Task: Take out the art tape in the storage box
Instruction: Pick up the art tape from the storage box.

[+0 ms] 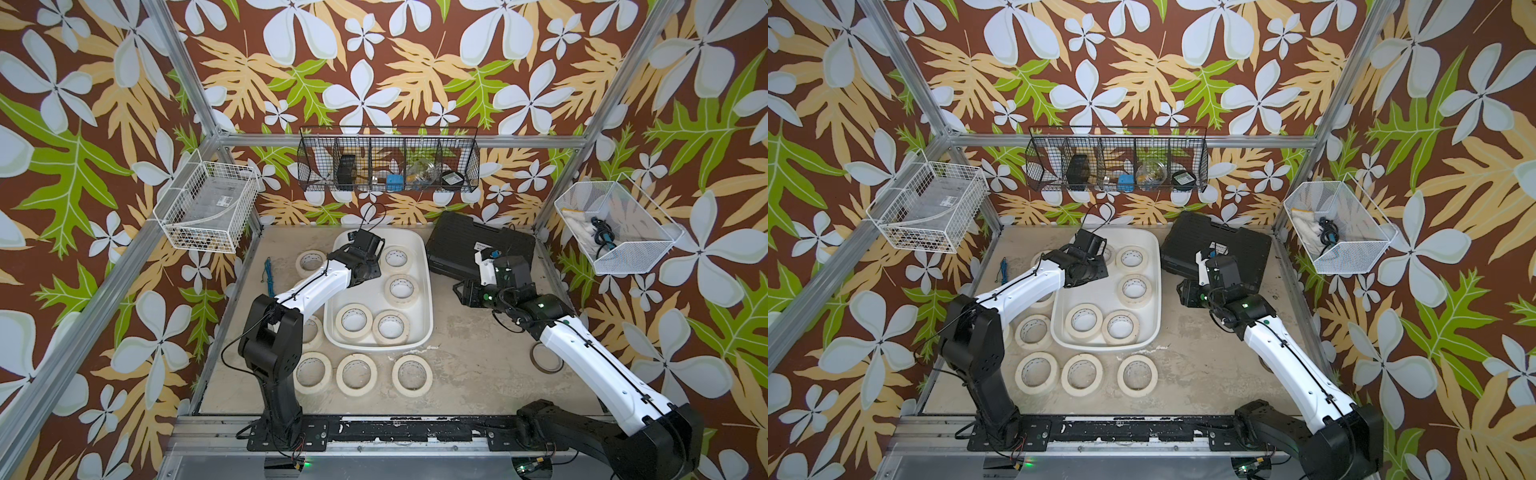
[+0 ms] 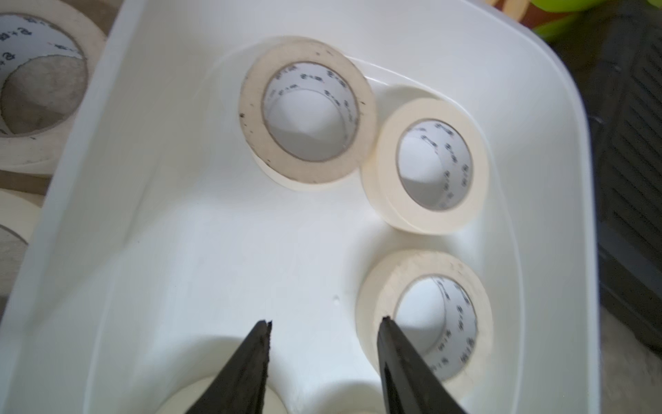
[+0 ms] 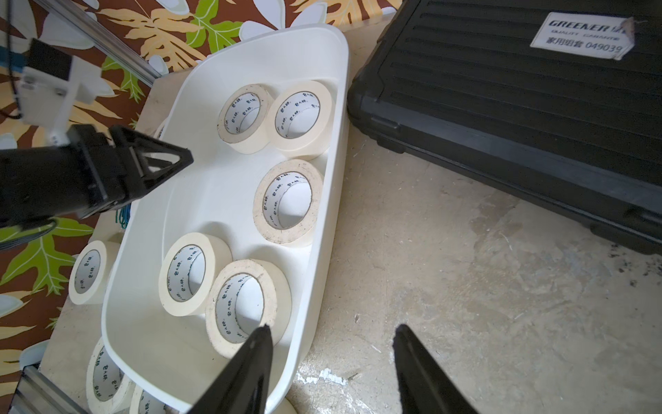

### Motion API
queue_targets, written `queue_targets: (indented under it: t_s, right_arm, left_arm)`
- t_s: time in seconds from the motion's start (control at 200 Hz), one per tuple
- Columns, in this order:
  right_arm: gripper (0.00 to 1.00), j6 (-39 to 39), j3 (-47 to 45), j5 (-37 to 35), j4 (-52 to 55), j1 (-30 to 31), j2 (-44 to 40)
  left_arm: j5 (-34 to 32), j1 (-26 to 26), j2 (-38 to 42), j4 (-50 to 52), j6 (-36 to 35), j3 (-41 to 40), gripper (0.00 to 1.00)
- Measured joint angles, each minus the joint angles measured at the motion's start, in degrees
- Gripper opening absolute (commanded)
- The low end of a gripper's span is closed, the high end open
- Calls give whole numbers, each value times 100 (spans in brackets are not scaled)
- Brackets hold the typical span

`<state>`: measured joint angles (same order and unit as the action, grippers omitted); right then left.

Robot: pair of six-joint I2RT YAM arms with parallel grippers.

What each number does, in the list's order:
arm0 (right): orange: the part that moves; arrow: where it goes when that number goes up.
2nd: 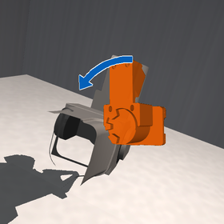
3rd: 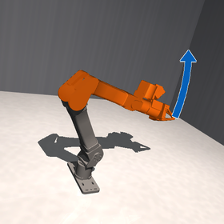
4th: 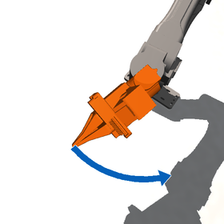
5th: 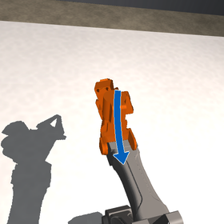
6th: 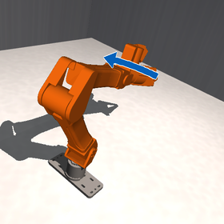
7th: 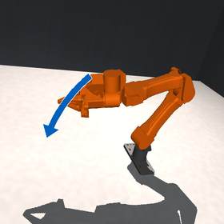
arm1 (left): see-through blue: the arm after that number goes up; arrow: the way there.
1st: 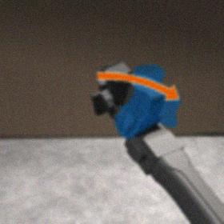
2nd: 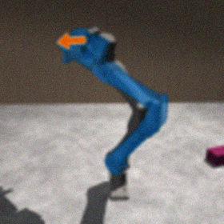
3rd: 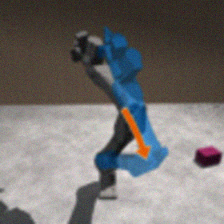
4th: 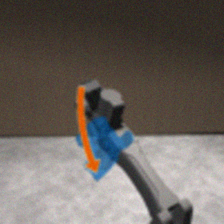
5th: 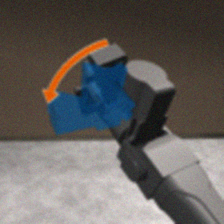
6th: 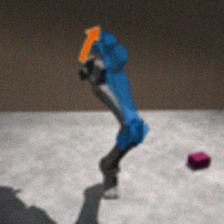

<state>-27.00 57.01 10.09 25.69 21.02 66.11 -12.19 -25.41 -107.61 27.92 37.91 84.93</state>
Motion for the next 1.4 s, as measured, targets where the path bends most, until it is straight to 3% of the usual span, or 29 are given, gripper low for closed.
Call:
queue_targets:
  t_s: [0.26,0.591,0.916,1.146,1.401]
  right_arm:
    - [57,0,192,0,-15,44,37]
    - [58,15,387,-13,20,125,66]
    - [58,50,619,-109,52,129,262]
    - [58,46,544,-109,50,136,356]
    - [59,52,621,-107,55,136,490]
  left_arm:
    - [-26,398,-1309,-214,553,1019,53]
    - [155,721,-2087,-278,938,1646,53]
    - [262,748,-2398,-369,1008,1882,30]
    - [350,778,-2337,-415,925,1805,7]
    - [490,772,-1449,-15,560,1207,4]
